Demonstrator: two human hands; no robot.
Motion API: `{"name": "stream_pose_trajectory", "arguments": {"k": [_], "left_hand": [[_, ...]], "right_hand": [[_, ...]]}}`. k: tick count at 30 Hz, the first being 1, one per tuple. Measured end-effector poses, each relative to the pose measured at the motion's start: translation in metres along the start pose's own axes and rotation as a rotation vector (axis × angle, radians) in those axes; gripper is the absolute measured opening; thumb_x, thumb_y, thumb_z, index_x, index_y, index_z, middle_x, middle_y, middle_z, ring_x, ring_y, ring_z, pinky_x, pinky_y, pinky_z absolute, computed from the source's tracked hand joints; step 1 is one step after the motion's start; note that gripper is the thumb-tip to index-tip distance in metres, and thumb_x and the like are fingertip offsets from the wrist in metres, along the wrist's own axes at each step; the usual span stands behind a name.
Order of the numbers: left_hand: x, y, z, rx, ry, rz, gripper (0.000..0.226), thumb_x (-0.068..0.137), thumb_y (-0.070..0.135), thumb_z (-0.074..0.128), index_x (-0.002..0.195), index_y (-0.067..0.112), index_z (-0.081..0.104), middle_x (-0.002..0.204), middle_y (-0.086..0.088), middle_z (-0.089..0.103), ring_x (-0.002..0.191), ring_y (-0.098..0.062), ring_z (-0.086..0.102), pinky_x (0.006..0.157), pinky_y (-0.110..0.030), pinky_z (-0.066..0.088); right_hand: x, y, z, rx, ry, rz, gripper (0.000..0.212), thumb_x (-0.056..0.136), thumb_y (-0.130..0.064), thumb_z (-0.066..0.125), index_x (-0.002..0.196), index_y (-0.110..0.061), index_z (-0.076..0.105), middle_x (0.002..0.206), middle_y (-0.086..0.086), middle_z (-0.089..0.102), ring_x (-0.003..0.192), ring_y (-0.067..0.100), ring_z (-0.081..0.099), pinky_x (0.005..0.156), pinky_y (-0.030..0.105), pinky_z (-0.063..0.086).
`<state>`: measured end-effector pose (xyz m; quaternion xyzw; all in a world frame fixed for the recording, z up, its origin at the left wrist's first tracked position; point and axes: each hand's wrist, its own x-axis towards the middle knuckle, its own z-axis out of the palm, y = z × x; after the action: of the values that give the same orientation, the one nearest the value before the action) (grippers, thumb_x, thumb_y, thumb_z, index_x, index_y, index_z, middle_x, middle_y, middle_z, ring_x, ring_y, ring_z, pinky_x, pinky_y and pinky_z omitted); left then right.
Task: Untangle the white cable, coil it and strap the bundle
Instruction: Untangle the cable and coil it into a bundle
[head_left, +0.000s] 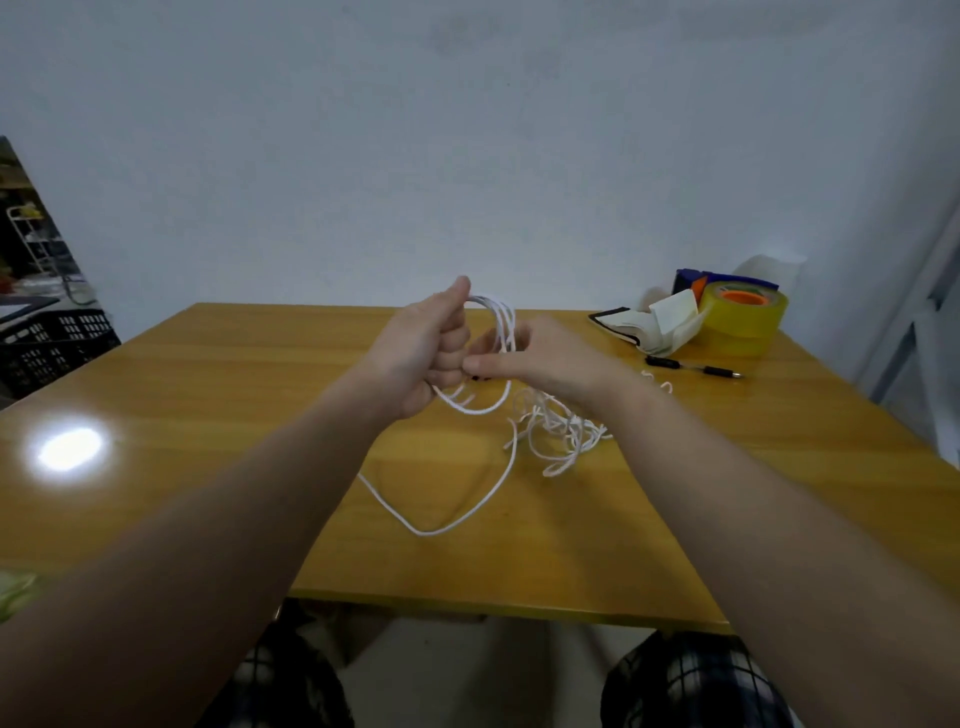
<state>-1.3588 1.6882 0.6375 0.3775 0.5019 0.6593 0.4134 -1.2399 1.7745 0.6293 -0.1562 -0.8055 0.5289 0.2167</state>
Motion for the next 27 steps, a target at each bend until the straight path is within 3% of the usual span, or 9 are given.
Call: {"name": "stream_pose_trajectory", "arguments": {"k": [2,8,13,16,18,20,23,25,27], "left_hand": [[0.003,0.0,-0.005,-0.046,-0.006,-0.004,0.045,0.1,0.041,0.038,0.061,0.021,0.026,0.04,0.01,0.019,0.031,-0.004,0.015,0.032,-0.015,0.012],[0.025,-0.01,-0.024,0.062,0.181,-0.011,0.042,0.093,0.041,0.055,0.063,0.017,0.038,0.043,0.009,0.025,0.036,-0.008,0.025,0.042,-0.02,0.031],[0.042,-0.025,-0.017,-0.085,0.077,-0.092,0.038,0.096,0.027,0.049,0.062,0.013,0.039,0.042,0.005,0.022,0.035,-0.011,0.026,0.048,-0.023,0.033],[0.046,-0.03,-0.004,-0.17,-0.106,-0.199,0.04,0.096,0.024,0.035,0.058,0.013,0.039,0.038,0.004,0.024,0.032,-0.011,0.025,0.047,-0.02,0.042],[0.05,-0.031,-0.002,-0.247,-0.175,-0.288,0.051,0.098,0.04,0.033,0.055,0.013,0.042,0.034,0.004,0.025,0.029,-0.01,0.025,0.054,-0.024,0.043],[0.057,-0.029,-0.005,-0.284,-0.199,-0.327,0.055,0.095,0.054,0.032,0.061,0.012,0.044,0.031,0.006,0.025,0.027,-0.008,0.025,0.054,-0.022,0.042],[0.068,-0.031,-0.007,-0.324,-0.146,-0.253,0.044,0.099,0.044,0.034,0.067,0.015,0.039,0.035,0.007,0.035,0.028,-0.005,0.029,0.042,-0.018,0.039],[0.073,-0.035,-0.005,-0.393,-0.057,-0.197,0.042,0.101,0.036,0.036,0.064,0.016,0.033,0.051,0.001,0.059,0.038,-0.007,0.05,0.042,-0.019,0.044],[0.079,-0.039,-0.007,-0.523,0.003,-0.124,0.043,0.101,0.03,0.037,0.061,0.014,0.034,0.079,-0.011,0.073,0.072,-0.016,0.07,0.061,-0.027,0.058]], "right_hand": [[0.0,0.015,-0.002,0.198,0.062,0.002,0.007,0.087,-0.015,0.065,0.089,-0.009,0.061,0.095,0.018,0.063,0.088,0.024,0.061,0.089,0.039,0.05],[0.006,0.035,0.008,0.58,0.185,-0.01,0.03,0.101,-0.021,0.035,0.078,-0.008,0.049,0.065,0.007,0.066,0.072,0.024,0.068,0.079,0.038,0.054],[0.027,0.034,0.006,0.932,0.417,0.096,0.037,0.101,-0.026,0.035,0.066,-0.015,0.038,0.044,-0.003,0.03,0.036,0.01,0.027,0.039,0.021,0.029],[0.039,0.036,-0.006,0.808,0.574,0.17,0.036,0.094,-0.019,0.039,0.059,-0.018,0.032,0.041,-0.007,0.023,0.034,0.008,0.016,0.034,0.016,0.015],[0.046,0.04,-0.01,0.725,0.607,0.19,0.034,0.093,-0.017,0.038,0.06,-0.018,0.032,0.042,-0.006,0.023,0.035,0.009,0.017,0.035,0.017,0.016],[0.051,0.047,-0.011,0.678,0.61,0.194,0.033,0.093,-0.017,0.037,0.061,-0.017,0.032,0.042,-0.005,0.027,0.035,0.01,0.021,0.036,0.018,0.019],[0.054,0.058,-0.013,0.398,0.551,0.188,0.036,0.1,-0.03,0.033,0.069,-0.015,0.041,0.05,-0.001,0.047,0.035,0.012,0.04,0.037,0.018,0.03],[0.054,0.063,-0.015,0.221,0.452,0.184,0.036,0.102,-0.037,0.03,0.08,-0.013,0.046,0.062,0.002,0.055,0.032,0.009,0.044,0.033,0.017,0.031],[0.054,0.065,-0.018,0.118,0.309,0.15,0.03,0.102,-0.036,0.032,0.088,-0.015,0.048,0.064,0.008,0.053,0.029,0.009,0.04,0.031,0.015,0.027]]}}
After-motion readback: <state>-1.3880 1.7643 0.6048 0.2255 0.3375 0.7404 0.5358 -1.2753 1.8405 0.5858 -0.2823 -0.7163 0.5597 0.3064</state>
